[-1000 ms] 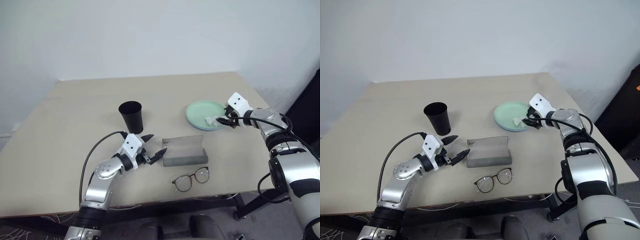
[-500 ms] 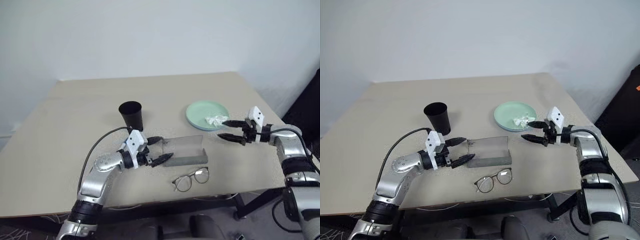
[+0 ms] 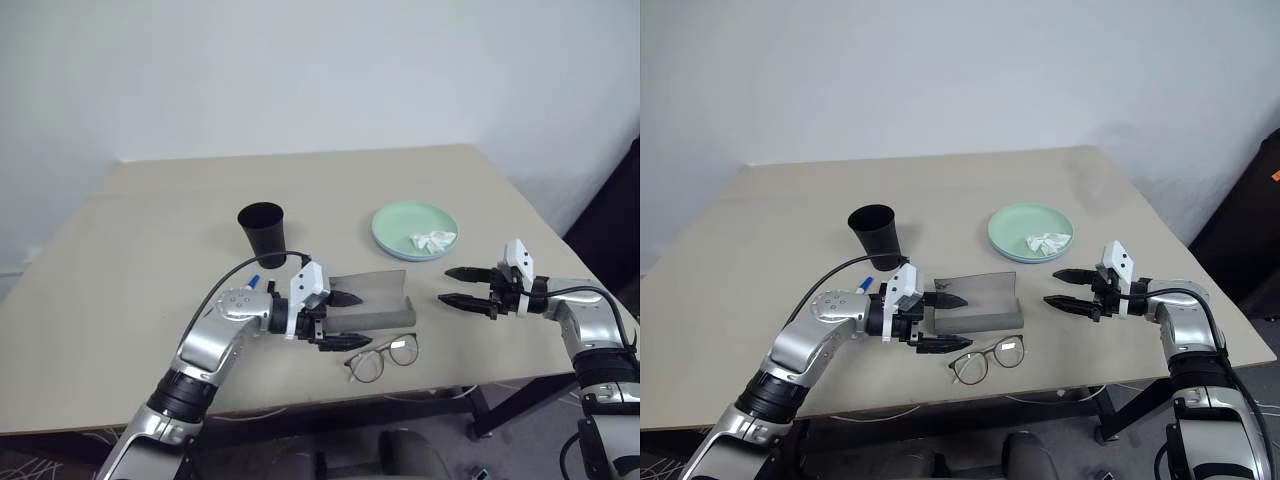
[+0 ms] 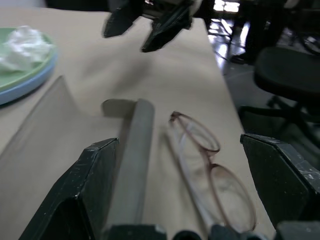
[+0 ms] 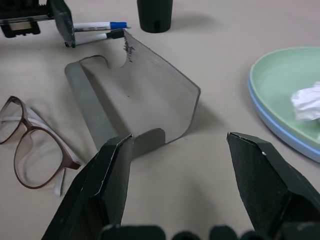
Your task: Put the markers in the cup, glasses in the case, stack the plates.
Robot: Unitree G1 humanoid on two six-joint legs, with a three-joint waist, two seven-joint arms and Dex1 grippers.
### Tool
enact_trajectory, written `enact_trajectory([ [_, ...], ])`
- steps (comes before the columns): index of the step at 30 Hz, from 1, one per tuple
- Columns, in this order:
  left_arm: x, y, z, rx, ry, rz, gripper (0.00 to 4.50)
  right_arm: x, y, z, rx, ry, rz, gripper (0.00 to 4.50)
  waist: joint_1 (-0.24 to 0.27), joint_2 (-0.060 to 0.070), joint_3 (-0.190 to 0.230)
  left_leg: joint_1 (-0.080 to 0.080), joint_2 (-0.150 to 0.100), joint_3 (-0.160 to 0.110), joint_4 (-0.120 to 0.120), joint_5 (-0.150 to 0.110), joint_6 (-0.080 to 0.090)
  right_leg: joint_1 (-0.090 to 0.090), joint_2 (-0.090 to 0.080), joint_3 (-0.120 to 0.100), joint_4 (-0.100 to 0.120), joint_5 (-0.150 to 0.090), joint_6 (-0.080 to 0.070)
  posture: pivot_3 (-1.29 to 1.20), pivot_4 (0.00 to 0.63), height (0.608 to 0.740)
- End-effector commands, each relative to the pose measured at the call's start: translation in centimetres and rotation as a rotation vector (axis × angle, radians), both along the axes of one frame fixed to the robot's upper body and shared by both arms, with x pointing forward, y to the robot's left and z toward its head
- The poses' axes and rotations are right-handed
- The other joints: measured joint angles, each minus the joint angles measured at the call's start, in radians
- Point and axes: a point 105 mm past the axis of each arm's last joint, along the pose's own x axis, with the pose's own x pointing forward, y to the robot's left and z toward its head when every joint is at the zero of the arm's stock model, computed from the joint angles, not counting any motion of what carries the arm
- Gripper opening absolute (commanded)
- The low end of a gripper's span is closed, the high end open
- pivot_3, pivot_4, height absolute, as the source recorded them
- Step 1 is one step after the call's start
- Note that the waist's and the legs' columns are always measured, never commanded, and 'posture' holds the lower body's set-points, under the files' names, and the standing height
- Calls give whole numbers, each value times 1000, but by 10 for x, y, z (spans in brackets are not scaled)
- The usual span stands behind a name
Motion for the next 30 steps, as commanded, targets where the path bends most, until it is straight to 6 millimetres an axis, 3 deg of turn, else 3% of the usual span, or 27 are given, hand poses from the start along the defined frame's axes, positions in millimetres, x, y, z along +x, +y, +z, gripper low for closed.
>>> enact_trajectory([
  [1, -9, -11, 7, 35, 0, -108, 4143, 5, 6, 17, 5, -94, 15, 3232, 1, 0, 0, 0, 0, 0, 0, 0, 0, 0, 0, 0, 0, 0, 0, 0, 0, 740],
  [13, -12, -19, -18, 170, 71, -235, 4143, 5, 10, 12, 7, -130, -24, 3232, 1, -1, 0, 0, 0, -1, 0, 0, 0, 0, 0, 1, 0, 0, 0, 0, 0, 740],
  [30, -6, -43, -33, 181, 154, -248, 4143, 7, 5, 10, -19, -154, -64, 3232, 1, -2, 1, -1, -1, -1, 0, 0, 1, 0, 0, 1, 0, 0, 0, 0, 0, 740],
])
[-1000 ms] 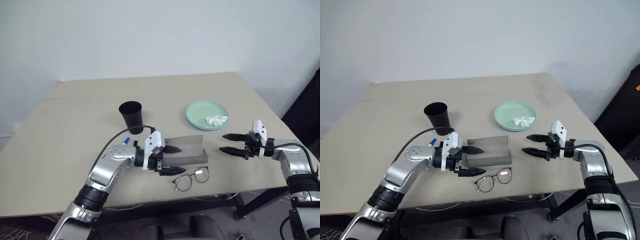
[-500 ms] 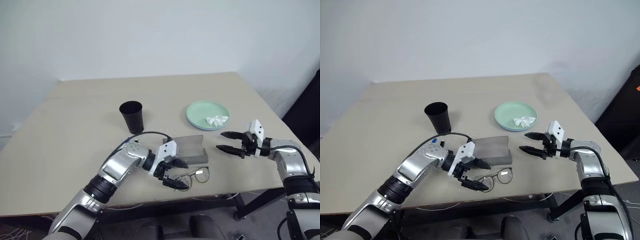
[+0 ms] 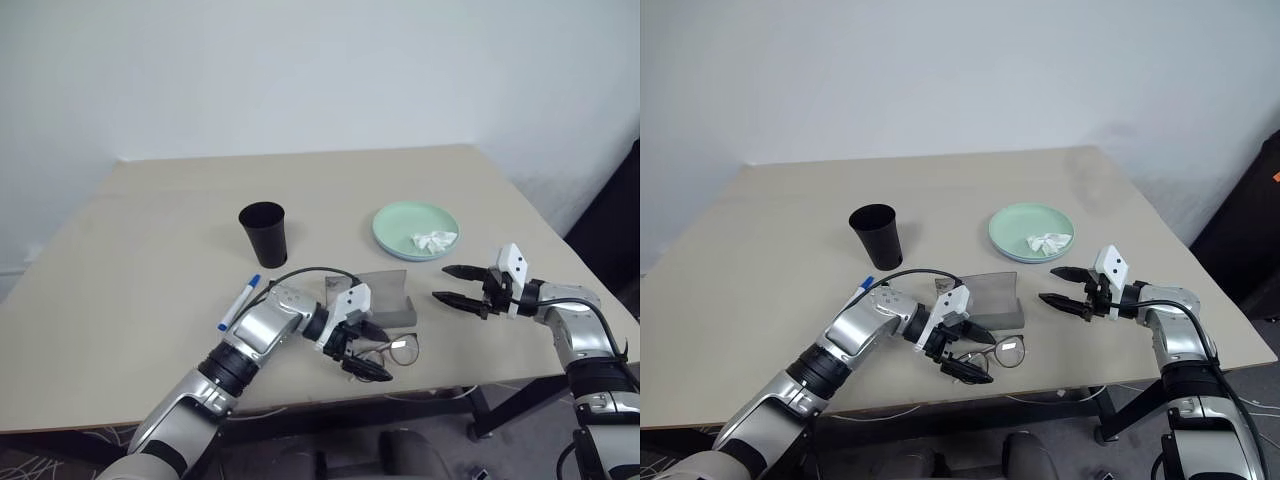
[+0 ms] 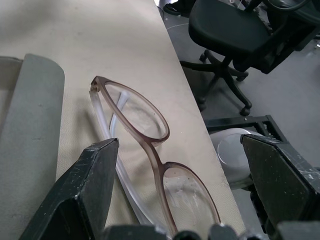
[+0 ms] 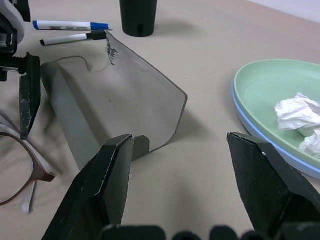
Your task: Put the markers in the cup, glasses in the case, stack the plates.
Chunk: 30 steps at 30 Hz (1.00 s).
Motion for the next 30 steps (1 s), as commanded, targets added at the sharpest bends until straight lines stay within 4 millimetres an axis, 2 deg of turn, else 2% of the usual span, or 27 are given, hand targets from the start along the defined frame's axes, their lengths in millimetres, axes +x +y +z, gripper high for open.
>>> enact_trajectory([
  [1, 6, -4, 5, 11, -42, -13, 4143, 5, -1, 16, -11, -69, 3, 3232, 0, 0, 0, 0, 0, 0, 0, 0, 0, 0, 0, 0, 0, 0, 0, 0, 0, 740],
  [7, 6, -7, 4, -2, -14, -4, 2238, 6, -1, 15, -16, -70, -1, 3262, 0, 0, 0, 0, 0, 0, 0, 0, 0, 0, 0, 0, 0, 0, 0, 0, 0, 740],
  [16, 12, -7, 3, 2, -30, 26, 2238, 8, -1, 14, -24, -73, -3, 3262, 0, 0, 0, 0, 0, 0, 0, 0, 0, 0, 0, 0, 0, 0, 0, 0, 0, 740],
  [19, 13, -7, 3, 0, -34, 29, 1633, 7, 0, 13, -26, -73, -4, 3262, 0, 0, 0, 0, 0, 0, 0, 0, 0, 0, 0, 0, 0, 0, 0, 0, 0, 740],
  [22, 15, -7, 4, -9, -51, 40, 639, 7, 0, 13, -26, -75, -4, 3262, 0, 0, 0, 0, 0, 0, 0, 0, 0, 0, 0, 0, 0, 0, 0, 0, 0, 740],
  [27, 20, -7, 7, -20, -89, 52, 639, 6, 0, 16, -10, -63, 7, 3262, 0, 0, 0, 0, 0, 0, 1, 0, 1, 1, 0, 0, 0, 0, 0, 0, 0, 740],
  [30, 28, -7, 18, -62, -107, 74, 639, 0, 1, 20, 29, -35, 44, 3262, 0, 0, 0, 0, 0, 0, 1, 0, 1, 1, 0, 0, 0, 0, 0, 0, 0, 740],
])
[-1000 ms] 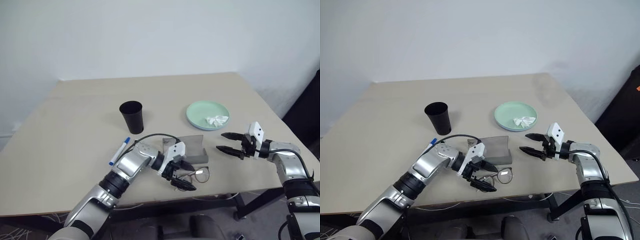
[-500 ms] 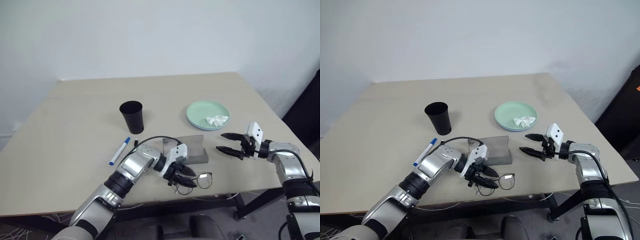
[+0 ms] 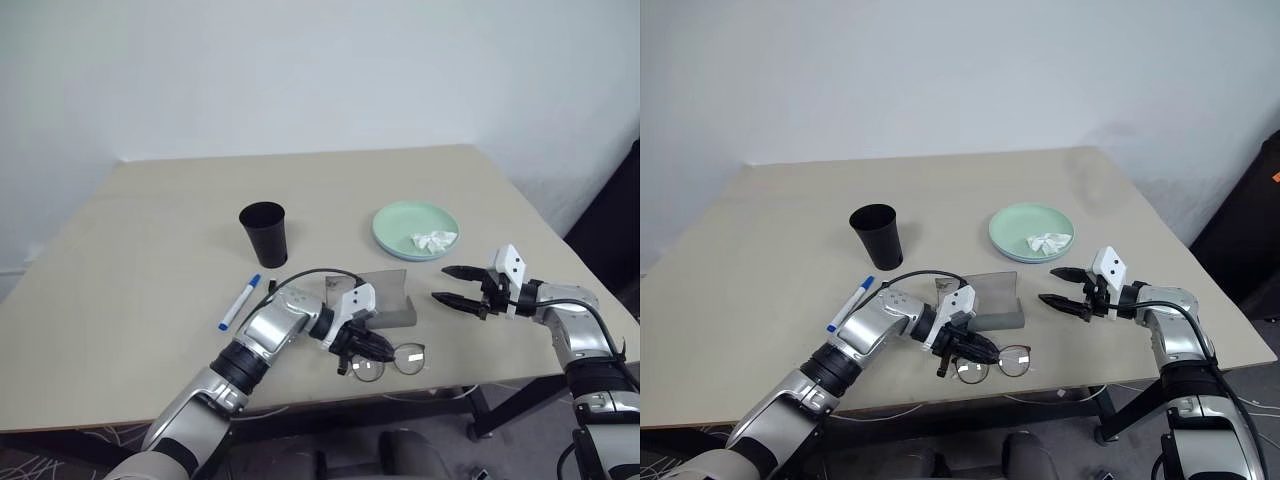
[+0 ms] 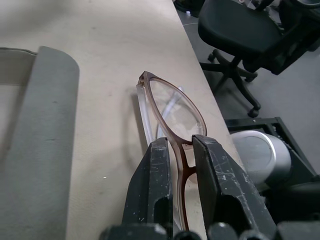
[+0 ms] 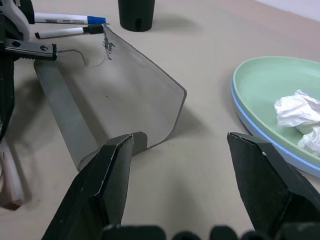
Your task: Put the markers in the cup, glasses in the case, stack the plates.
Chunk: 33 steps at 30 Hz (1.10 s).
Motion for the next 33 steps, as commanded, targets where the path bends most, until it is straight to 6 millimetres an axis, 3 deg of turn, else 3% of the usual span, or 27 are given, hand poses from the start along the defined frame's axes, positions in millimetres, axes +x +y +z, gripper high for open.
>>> enact_trajectory([
  [1, 20, 0, 27, -63, -86, 40, 639, -1, 1, 24, 49, -35, 50, 3262, 0, 0, 0, 0, 0, 0, 0, 0, 0, 0, 0, 0, 0, 0, 0, 0, 0, 740],
  [12, 38, 3, 73, -181, -186, 72, 639, -5, 2, 25, 74, 2, 80, 3262, 0, 0, 0, -1, 0, -1, 1, 0, 0, 0, 0, 0, 0, 0, 0, 0, 0, 740],
  [21, 27, 4, 53, -85, -179, -5, 639, -3, 4, 22, 65, -7, 74, 3262, 0, 0, 0, -1, 0, 0, 1, 0, 0, 0, 0, 0, 0, 0, 0, 0, 0, 740],
  [25, 22, 4, 49, -59, -171, -36, 1503, -2, 4, 21, 59, -15, 66, 3262, 0, 0, 0, -1, 0, 0, 1, 0, 0, 0, 0, 0, 0, 0, 0, 0, 0, 740],
  [29, 15, 3, 47, -48, -158, -75, 2870, -2, 4, 20, 55, -18, 59, 3262, 0, 0, 0, -1, 0, 0, 1, 0, 0, 0, 0, 0, 0, 0, 0, 0, 0, 740],
  [33, 10, 2, 38, -8, -153, -95, 2870, -1, 5, 19, 52, -21, 54, 3262, 0, 0, 0, -1, 0, 0, 1, 0, 0, 0, 0, 0, 0, 0, 0, 0, 0, 740],
])
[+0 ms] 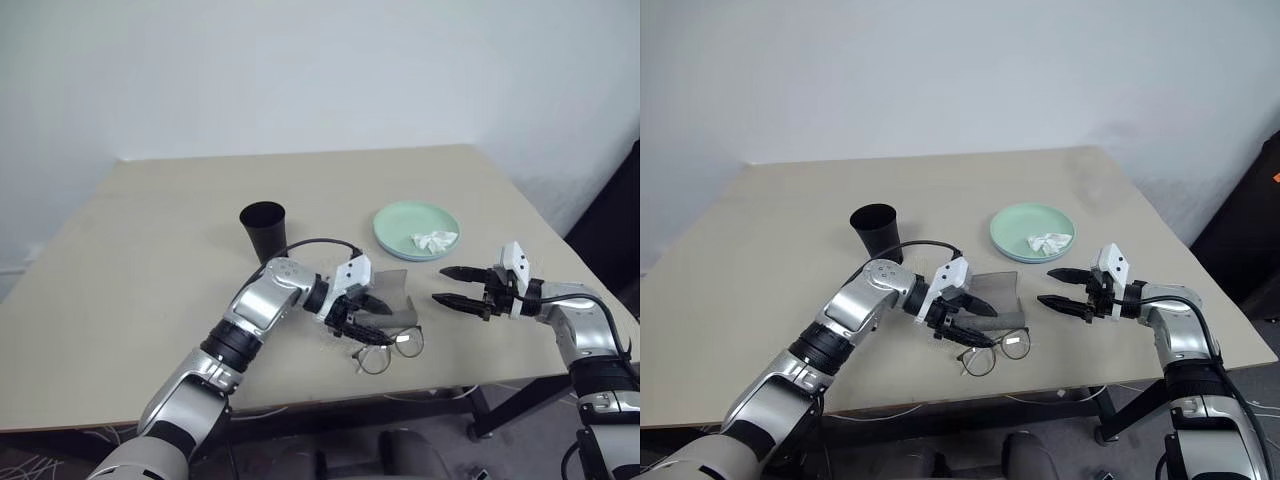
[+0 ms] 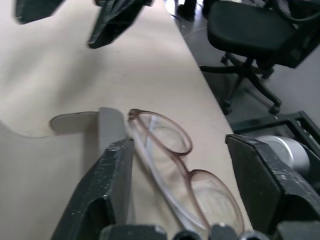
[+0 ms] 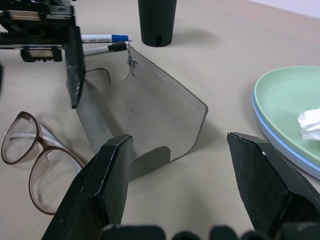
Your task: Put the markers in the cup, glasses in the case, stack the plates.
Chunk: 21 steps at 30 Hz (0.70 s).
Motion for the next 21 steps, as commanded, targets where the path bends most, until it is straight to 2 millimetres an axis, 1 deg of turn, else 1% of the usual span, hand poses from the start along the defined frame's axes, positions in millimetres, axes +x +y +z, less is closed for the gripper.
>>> enact_trajectory([
  [1, -4, -2, -1, 22, -19, -25, 2870, 4, 1, 10, -2, -52, -1, 3262, 0, 0, 0, 0, 0, 0, 0, 0, 0, 0, 0, 0, 0, 0, 0, 0, 0, 740],
  [7, -8, -6, -16, 79, 2, -40, 2870, 5, 1, 9, -9, -56, -8, 3262, 0, 0, 0, 0, 0, 0, 0, 0, 0, 0, 0, 0, 0, 0, 0, 0, 0, 740],
  [17, -2, -15, -23, 99, 45, -6, 2870, 6, 1, 7, -22, -63, -18, 3262, 0, 0, 0, 0, 0, 0, 0, 0, 0, 0, 0, 0, 0, 0, 0, 0, 0, 740],
  [20, -1, -19, -21, 79, 74, 1, 2318, 6, 0, 6, -25, -64, -23, 3262, 0, 0, 0, 0, 0, 0, 0, 0, 0, 0, 0, 0, 0, 0, 0, 0, 0, 740],
  [21, -1, -20, -21, 77, 78, 2, 2016, 6, 0, 6, -26, -64, -24, 3262, 0, 0, 0, 0, 0, 0, 0, 0, 0, 0, 0, 0, 0, 0, 0, 0, 0, 740],
])
